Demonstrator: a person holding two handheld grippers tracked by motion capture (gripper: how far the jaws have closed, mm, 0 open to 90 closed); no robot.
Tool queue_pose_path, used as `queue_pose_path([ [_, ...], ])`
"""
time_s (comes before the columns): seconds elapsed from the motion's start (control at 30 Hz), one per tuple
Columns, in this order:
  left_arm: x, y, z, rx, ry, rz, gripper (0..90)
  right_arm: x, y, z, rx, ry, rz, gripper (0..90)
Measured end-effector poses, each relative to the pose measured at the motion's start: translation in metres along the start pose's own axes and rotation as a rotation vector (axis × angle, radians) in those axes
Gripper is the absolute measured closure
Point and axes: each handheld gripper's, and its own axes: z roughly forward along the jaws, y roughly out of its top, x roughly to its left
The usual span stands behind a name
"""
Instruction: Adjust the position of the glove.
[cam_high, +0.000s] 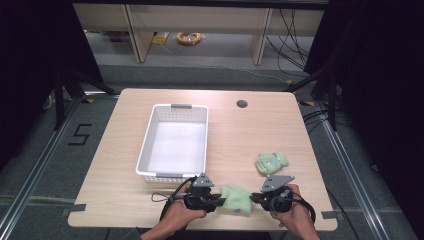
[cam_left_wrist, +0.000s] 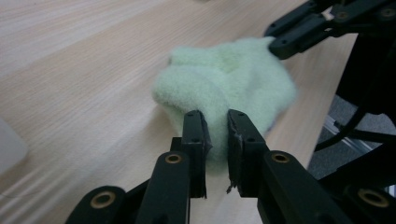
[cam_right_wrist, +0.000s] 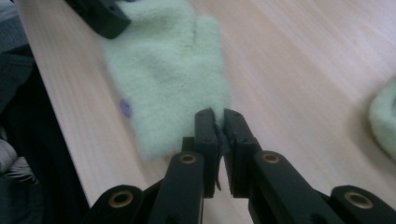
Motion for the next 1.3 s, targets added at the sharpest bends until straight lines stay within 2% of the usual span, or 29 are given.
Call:
queue_pose_path([
  [0.07, -0.004, -0.001, -0.002, -0.008, 0.001, 0.014, 77.7, -0.001, 0.002, 0.002, -0.007, -0.015, -0.01, 85.6],
  [0.13, -0.006, -0.001, -0.002, -0.015, -0.006, 0.011, 77.6, -0.005, 0.008, 0.003, -0.003, -0.025, -0.033, 85.7],
  [0.23, -0.003, -0.001, 0.001, -0.01, -0.005, -0.02, 77.4, -0.011, 0.015, 0.006, 0.009, -0.026, -0.042, 85.7],
  [0.27, -0.001, -0.002, 0.003, -0.005, -0.011, -0.042, 77.4, -0.013, 0.016, 0.006, 0.024, -0.02, -0.04, 85.7],
  [0.3, 0.0, -0.003, 0.005, 0.0, -0.005, -0.044, 77.3, -0.017, 0.017, 0.009, 0.019, -0.018, -0.043, 85.7],
  [0.33, 0.002, -0.004, 0.007, 0.003, -0.007, -0.049, 77.1, -0.017, 0.018, 0.012, 0.019, -0.013, -0.025, 85.6],
  [0.37, 0.004, -0.005, 0.008, 0.01, -0.006, -0.05, 77.1, -0.021, 0.018, 0.016, 0.027, 0.007, -0.037, 85.6],
  [0.4, 0.006, -0.006, 0.009, 0.011, -0.002, -0.067, 76.6, -0.023, 0.015, 0.023, 0.036, 0.004, -0.02, 85.3],
  [0.47, 0.006, -0.006, 0.008, 0.013, -0.003, -0.066, 76.0, -0.023, 0.014, 0.024, 0.057, 0.015, -0.021, 84.9],
  [0.57, 0.006, -0.007, 0.008, 0.021, -0.007, -0.064, 68.9, -0.022, 0.011, 0.027, 0.048, 0.016, -0.002, 80.7],
  [0.63, 0.004, -0.007, 0.007, 0.034, 0.008, -0.056, 59.1, -0.023, 0.011, 0.022, 0.023, -0.009, -0.001, 72.6],
  [0.67, 0.003, -0.007, 0.006, 0.036, 0.017, -0.053, 52.8, -0.023, 0.012, 0.021, 0.007, -0.007, 0.0, 70.8],
  [0.73, 0.001, -0.006, 0.002, 0.035, 0.036, -0.029, 49.2, -0.026, 0.012, 0.016, -0.024, -0.009, -0.003, 65.8],
  [0.8, 0.0, -0.005, -0.004, 0.037, 0.06, -0.004, 42.1, -0.029, 0.011, 0.007, -0.04, -0.043, 0.029, 61.7],
  [0.87, -0.002, -0.005, -0.009, 0.008, 0.074, -0.009, 38.0, -0.034, 0.01, 0.0, -0.054, -0.072, 0.069, 59.5],
  [0.9, -0.001, -0.006, -0.012, 0.015, 0.075, 0.0, 36.9, -0.039, 0.009, -0.005, -0.059, -0.081, 0.071, 58.7],
  [0.93, -0.002, -0.007, -0.015, -0.006, 0.072, -0.018, 36.5, -0.041, 0.009, -0.007, -0.068, -0.091, 0.075, 58.1],
  [0.97, -0.001, -0.008, -0.018, 0.003, 0.081, -0.008, 35.2, -0.047, 0.007, -0.012, -0.071, -0.124, 0.098, 58.0],
  [1.0, -0.002, -0.009, -0.021, -0.013, 0.072, -0.018, 35.2, -0.047, 0.007, -0.012, -0.071, -0.124, 0.098, 58.0],
  [1.03, -0.001, -0.01, -0.025, -0.009, 0.078, -0.007, 34.8, -0.051, 0.006, -0.014, -0.068, -0.139, 0.099, 57.7],
  [1.07, -0.002, -0.011, -0.028, -0.024, 0.08, -0.024, 33.8, -0.054, 0.006, -0.017, -0.064, -0.153, 0.108, 57.5],
  [1.17, 0.0, -0.014, -0.036, -0.022, 0.087, -0.013, 32.9, -0.065, 0.005, -0.022, -0.064, -0.19, 0.141, 57.6],
  [1.2, -0.001, -0.015, -0.036, -0.038, 0.08, -0.028, 32.4, -0.069, 0.005, -0.023, -0.063, -0.217, 0.153, 57.8],
  [1.23, -0.002, -0.017, -0.038, -0.04, 0.082, -0.029, 32.0, -0.074, 0.005, -0.024, -0.053, -0.237, 0.145, 57.9],
  [1.27, -0.001, -0.018, -0.04, -0.022, 0.09, -0.013, 31.5, -0.079, 0.006, -0.024, -0.042, -0.255, 0.155, 58.0],
  [1.3, -0.003, -0.019, -0.039, -0.043, 0.085, -0.032, 31.1, -0.083, 0.006, -0.024, -0.043, -0.27, 0.157, 58.2],
])
